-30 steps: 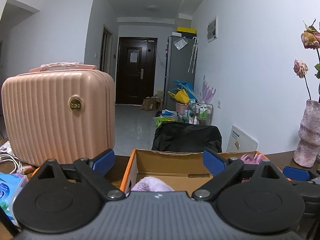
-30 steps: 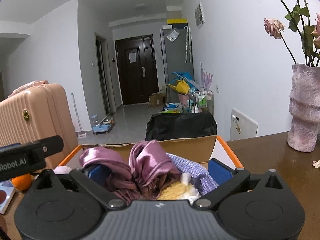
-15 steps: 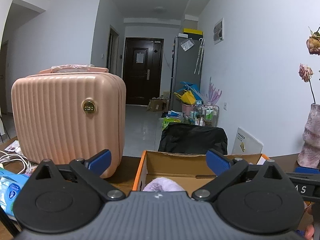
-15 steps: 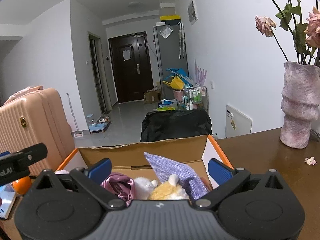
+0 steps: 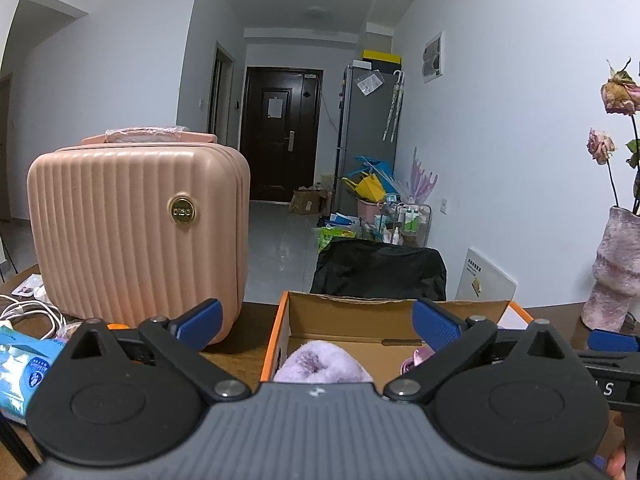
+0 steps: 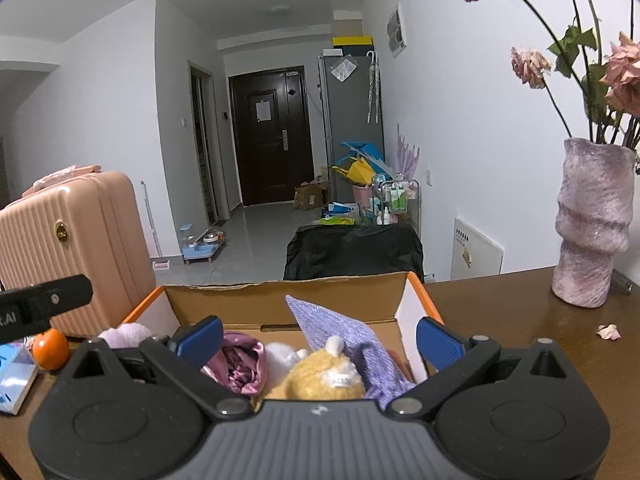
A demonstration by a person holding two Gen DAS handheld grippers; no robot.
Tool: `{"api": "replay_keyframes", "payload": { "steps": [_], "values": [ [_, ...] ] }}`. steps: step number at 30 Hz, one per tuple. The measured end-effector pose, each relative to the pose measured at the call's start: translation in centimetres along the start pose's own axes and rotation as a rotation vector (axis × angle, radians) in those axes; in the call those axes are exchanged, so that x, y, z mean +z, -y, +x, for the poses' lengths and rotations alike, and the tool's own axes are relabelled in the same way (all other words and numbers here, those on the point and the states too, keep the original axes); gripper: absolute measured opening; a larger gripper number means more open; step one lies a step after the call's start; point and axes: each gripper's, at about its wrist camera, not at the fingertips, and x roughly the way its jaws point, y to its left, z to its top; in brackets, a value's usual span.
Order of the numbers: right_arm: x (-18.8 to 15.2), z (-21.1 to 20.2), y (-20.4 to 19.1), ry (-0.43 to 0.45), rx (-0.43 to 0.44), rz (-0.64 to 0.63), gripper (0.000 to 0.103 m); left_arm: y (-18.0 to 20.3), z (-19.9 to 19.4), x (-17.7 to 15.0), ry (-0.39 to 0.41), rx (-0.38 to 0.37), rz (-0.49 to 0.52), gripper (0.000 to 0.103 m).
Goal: Organize soft objects
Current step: 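Withdraw both tools upward from the box back over the table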
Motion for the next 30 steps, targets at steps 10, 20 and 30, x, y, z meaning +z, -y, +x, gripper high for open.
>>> {"api": "replay_keyframes", "payload": {
  "steps": [10,20,30],
  "values": [
    [-1.4,-4.0,0.8,0.029,-0.011,-0.039,0.103,0.9,-3.1,-1.1,-0.004,-0.030,0.020,0.103],
    [-4.7,-9.0,1.0,0.062,0.021,-0.096,0.103,1.3,-6.8,-2.9,-0.007,-0.039,0.029,0.103],
    [-7.2,-12.7,1.7,0.054,0.039,-0.107,0.103,2.2,-10.9,-5.2,-0.009,-0.051,0.050,0.103]
  ]
}}
